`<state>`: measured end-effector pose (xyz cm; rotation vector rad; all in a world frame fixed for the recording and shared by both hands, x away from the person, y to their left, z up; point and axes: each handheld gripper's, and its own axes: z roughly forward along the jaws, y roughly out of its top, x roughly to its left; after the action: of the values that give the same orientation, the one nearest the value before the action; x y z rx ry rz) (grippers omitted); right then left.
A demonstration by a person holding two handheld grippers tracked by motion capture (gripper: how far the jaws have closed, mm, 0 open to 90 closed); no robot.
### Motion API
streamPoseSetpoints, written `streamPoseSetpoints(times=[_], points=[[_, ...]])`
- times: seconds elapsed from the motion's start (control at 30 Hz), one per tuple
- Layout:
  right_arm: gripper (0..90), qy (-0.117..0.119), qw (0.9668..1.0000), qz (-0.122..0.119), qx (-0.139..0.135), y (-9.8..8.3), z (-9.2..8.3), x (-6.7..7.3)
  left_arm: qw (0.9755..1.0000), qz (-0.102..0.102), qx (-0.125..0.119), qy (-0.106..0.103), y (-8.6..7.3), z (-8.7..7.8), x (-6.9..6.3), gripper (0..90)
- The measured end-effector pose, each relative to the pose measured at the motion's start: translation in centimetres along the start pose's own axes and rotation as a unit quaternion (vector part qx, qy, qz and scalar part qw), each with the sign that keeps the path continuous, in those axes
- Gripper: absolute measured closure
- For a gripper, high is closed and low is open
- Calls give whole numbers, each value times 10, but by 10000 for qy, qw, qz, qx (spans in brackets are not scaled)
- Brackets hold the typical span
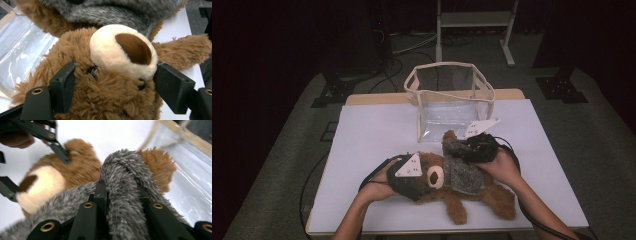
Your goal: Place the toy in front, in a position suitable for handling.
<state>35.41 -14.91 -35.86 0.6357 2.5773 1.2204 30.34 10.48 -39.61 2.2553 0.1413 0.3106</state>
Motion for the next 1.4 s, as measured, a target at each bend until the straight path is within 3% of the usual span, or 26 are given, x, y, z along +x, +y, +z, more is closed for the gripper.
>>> streamPoseSetpoints(times=[0.1, 0.2, 0.37, 0.5, 0.67, 0.77, 0.87, 0.97, 1.1, 1.27, 1.4], points=[[704, -43, 9997, -124, 187, 3, 9, 2, 10000, -30, -6, 13, -1, -1, 0, 236], [704, -88, 9999, 51, 108, -5, 5, -7, 10000, -15, -8, 20, -2, -1, 0, 236], [705, -200, 9985, 454, -225, -30, -25, -23, 10000, -40, -17, 23, -3, -1, 2, 236], [704, -318, 9954, 784, -443, -52, -54, -34, 10000, -57, -7, 47, -3, -1, 3, 236], [704, -636, 9910, 1083, -470, -79, -88, -50, 9999, -92, -12, 59, -3, 0, 4, 236], [703, -814, 9879, 1241, -453, -94, -99, -59, 9999, -111, -23, 66, -3, 0, 4, 235], [701, -825, 9853, 1426, -449, -108, -97, -63, 9999, -141, -50, 86, -3, 1, 5, 235], [703, -709, 9858, 1450, -468, -115, -87, -58, 9997, -192, -86, 115, -4, 1, 6, 234], [703, -416, 9876, 1340, -701, -107, -83, -42, 9995, -249, -126, 150, -5, 2, 7, 234], [703, -80, 9935, 842, -759, -83, -78, -11, 9992, -286, -138, 239, -4, 2, 7, 229], [702, 158, 9953, 538, -795, -69, -71, 13, 9988, -333, -155, 336, -4, 3, 8, 221]])
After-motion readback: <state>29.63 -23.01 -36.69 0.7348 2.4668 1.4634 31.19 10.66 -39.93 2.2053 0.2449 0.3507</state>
